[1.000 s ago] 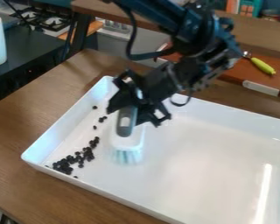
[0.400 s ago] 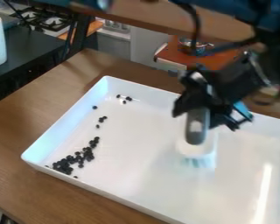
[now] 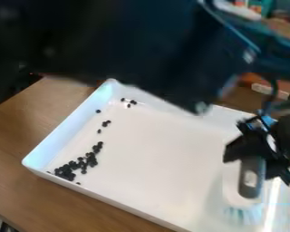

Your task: Sweep into pile

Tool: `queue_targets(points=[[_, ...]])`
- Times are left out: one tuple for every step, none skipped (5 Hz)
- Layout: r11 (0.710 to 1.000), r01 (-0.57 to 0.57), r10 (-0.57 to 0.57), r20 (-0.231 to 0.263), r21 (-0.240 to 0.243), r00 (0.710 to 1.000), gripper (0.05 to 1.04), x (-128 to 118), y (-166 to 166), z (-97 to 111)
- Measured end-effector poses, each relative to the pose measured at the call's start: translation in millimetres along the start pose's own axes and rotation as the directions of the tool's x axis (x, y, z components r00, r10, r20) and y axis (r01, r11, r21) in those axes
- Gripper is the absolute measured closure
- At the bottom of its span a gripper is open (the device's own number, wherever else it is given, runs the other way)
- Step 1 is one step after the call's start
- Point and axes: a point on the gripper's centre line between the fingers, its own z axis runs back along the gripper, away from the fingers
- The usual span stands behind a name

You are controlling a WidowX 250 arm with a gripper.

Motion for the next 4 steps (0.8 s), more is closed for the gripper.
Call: queue_targets(points=[[1.000,0.012,-0.012,-0.002,0.022,1.000,0.541,-3.0,-25.7,11.0],[0.998,0.011,-0.010,-0.010,0.056,1.000,0.302,0.6,-32.8,14.4],[0.998,0.034,-0.034,-0.009,0.061,0.999,0.086,0.9,-32.5,14.0],[0.997,0.075,-0.075,-0.013,-0.001,0.997,0.077,-0.9,-23.3,26.9]])
